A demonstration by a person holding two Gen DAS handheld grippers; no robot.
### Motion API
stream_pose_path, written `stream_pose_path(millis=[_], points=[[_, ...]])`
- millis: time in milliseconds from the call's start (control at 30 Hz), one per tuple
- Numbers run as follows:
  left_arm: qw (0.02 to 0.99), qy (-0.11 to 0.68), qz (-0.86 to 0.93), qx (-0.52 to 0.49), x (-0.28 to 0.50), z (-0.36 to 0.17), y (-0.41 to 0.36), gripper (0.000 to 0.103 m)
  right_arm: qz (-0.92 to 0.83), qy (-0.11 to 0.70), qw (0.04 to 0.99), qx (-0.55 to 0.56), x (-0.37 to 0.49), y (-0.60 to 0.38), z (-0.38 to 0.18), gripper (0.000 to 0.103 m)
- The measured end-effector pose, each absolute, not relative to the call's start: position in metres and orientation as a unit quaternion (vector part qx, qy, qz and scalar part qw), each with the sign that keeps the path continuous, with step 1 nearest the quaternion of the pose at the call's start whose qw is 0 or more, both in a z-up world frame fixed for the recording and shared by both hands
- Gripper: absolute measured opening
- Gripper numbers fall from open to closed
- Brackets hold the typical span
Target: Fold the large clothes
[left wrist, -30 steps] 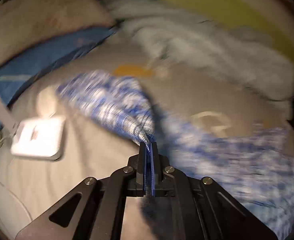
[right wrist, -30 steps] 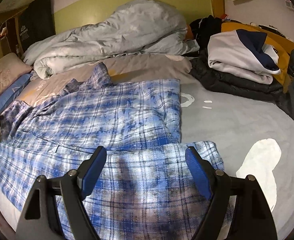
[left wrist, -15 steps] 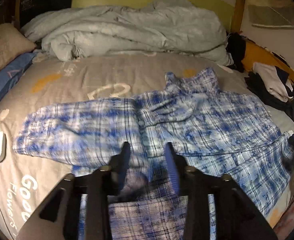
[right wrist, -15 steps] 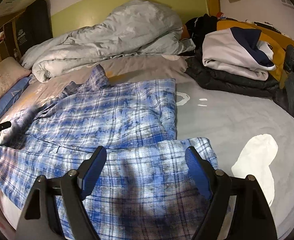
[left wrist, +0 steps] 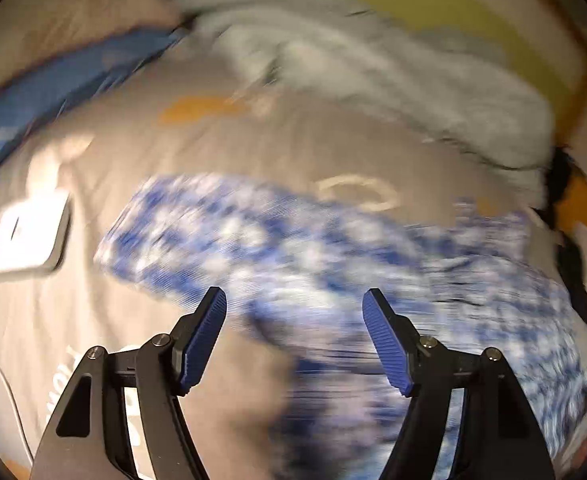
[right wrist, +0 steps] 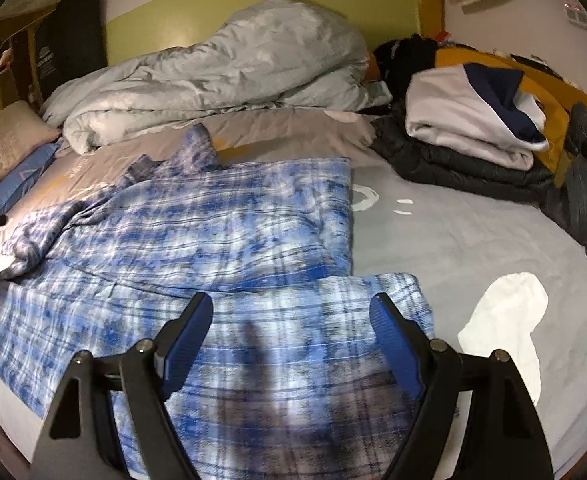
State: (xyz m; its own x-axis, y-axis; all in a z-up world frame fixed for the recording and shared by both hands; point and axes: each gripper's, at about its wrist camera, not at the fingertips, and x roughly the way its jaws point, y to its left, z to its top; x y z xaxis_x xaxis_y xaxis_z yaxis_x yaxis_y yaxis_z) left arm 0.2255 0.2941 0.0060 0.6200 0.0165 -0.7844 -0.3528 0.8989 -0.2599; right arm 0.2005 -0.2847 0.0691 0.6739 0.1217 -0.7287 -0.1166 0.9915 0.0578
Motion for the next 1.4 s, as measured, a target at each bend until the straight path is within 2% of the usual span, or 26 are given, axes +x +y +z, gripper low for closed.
stream_pose_path(millis=[200, 333, 367, 400, 433, 467, 700, 867, 933, 1033, 1133, 1200, 1233, 1400], points=[[0.816, 0.462, 0.121, -0.324, 0.228, -0.04, 0.339, 0.068, 0.075, 0.4, 0.914, -0.001, 0.2, -0.281, 0.069, 0.079], [0.82, 0.43, 0.124, -0.355, 0.228, -0.042, 0.355, 0.066, 0.073, 0.406, 0.911, 0.001, 0.202, -0.282, 0.065, 0.079], [0.825, 0.428, 0.129, -0.346, 0.229, -0.042, 0.356, 0.055, 0.072, 0.406, 0.911, 0.002, 0.202, -0.283, 0.065, 0.079], [0.828, 0.433, 0.137, -0.328, 0.231, -0.043, 0.355, 0.028, 0.071, 0.407, 0.911, 0.002, 0.203, -0.283, 0.064, 0.079], [0.831, 0.443, 0.146, -0.304, 0.233, -0.044, 0.352, 0.011, 0.07, 0.407, 0.911, 0.003, 0.203, -0.284, 0.064, 0.079], [0.834, 0.443, 0.143, -0.294, 0.233, -0.044, 0.351, 0.003, 0.069, 0.408, 0.91, 0.003, 0.204, -0.284, 0.064, 0.079], [0.899, 0.343, 0.097, -0.254, 0.212, 0.027, 0.294, 0.002, 0.065, 0.401, 0.914, 0.006, 0.202, -0.282, 0.071, 0.079], [0.949, 0.29, 0.018, -0.122, 0.205, 0.08, 0.182, 0.003, 0.061, 0.387, 0.92, 0.005, 0.198, -0.28, 0.081, 0.079], [0.952, 0.287, -0.034, -0.103, 0.208, 0.089, 0.134, 0.003, 0.057, 0.382, 0.922, -0.001, 0.196, -0.28, 0.083, 0.079], [0.938, 0.314, -0.102, -0.103, 0.22, 0.084, 0.07, 0.003, 0.054, 0.384, 0.922, -0.004, 0.193, -0.284, 0.082, 0.079], [0.934, 0.339, -0.103, -0.052, 0.235, 0.062, 0.017, 0.005, 0.049, 0.391, 0.919, 0.006, 0.193, -0.292, 0.082, 0.079], [0.921, 0.373, -0.106, -0.047, 0.24, 0.037, -0.007, 0.029, 0.045, 0.394, 0.918, 0.017, 0.194, -0.298, 0.083, 0.079], [0.914, 0.387, -0.109, -0.053, 0.239, 0.025, -0.012, 0.033, 0.041, 0.394, 0.918, 0.021, 0.195, -0.301, 0.084, 0.079], [0.901, 0.417, -0.118, -0.021, 0.213, -0.006, -0.02, 0.035, 0.031, 0.395, 0.918, 0.035, 0.194, -0.311, 0.085, 0.079]])
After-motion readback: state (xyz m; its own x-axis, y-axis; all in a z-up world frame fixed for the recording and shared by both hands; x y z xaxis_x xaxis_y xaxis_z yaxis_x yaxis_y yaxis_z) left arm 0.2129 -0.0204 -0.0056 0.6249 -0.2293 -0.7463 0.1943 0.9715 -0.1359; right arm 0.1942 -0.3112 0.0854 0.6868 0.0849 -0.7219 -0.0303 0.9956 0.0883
